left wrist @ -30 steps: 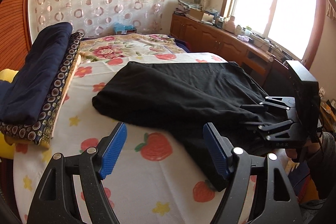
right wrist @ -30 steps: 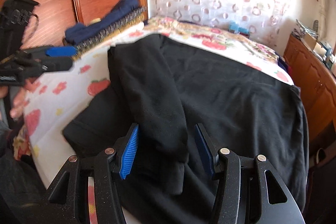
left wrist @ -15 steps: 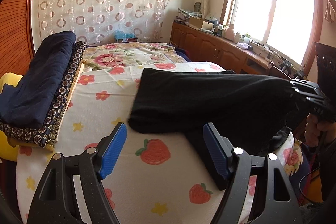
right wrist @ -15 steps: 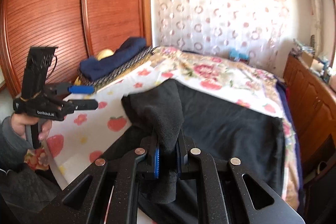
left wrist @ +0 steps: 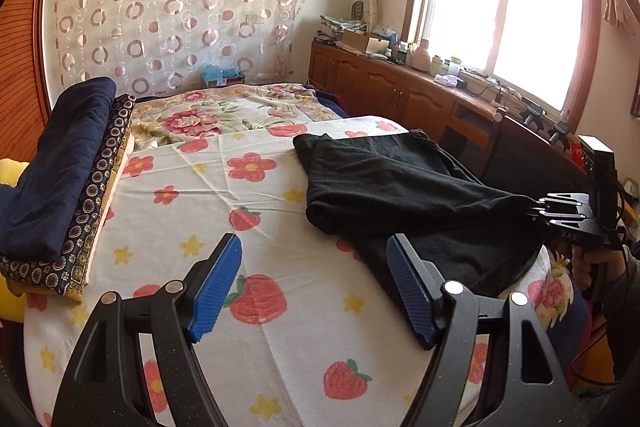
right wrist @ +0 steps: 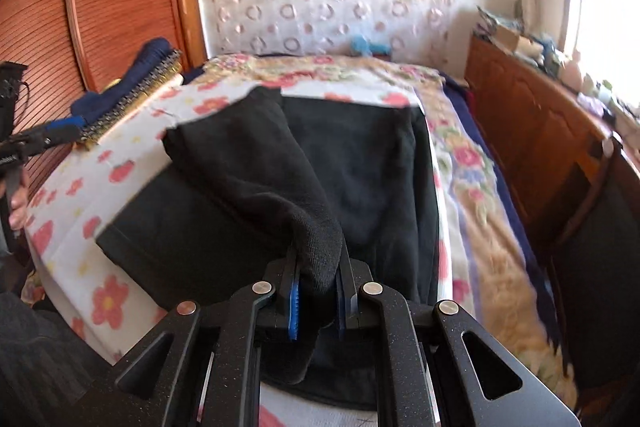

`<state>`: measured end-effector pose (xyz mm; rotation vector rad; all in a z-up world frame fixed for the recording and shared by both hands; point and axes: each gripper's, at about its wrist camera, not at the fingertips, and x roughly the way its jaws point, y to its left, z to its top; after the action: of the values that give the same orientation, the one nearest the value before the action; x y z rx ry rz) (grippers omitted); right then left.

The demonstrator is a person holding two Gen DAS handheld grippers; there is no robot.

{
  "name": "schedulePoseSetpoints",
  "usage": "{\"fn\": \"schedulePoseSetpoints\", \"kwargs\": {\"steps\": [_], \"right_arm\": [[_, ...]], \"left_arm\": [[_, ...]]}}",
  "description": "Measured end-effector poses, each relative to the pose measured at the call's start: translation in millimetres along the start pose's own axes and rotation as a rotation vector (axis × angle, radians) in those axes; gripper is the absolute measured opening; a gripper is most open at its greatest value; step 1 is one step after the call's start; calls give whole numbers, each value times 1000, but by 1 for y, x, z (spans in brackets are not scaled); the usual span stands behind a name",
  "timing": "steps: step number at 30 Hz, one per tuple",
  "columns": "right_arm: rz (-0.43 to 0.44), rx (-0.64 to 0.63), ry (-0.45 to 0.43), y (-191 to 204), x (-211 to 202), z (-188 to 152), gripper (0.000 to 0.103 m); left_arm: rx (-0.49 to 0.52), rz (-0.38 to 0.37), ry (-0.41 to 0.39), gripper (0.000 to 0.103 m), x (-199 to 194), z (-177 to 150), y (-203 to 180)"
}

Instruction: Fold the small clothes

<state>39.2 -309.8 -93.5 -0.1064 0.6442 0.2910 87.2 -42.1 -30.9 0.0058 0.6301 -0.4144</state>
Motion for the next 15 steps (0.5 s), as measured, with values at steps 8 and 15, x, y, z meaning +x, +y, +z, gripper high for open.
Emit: {"fn": "schedulePoseSetpoints", "kwargs": {"steps": [8,15], "right_arm": [[-33,-25,-12,7,-31,0,20],[-26,-58,-89,23,-43,15,46]], "left_arm": [[13,4,9,76,3,0,-7],[11,8,7,76,1,1,-7]]}}
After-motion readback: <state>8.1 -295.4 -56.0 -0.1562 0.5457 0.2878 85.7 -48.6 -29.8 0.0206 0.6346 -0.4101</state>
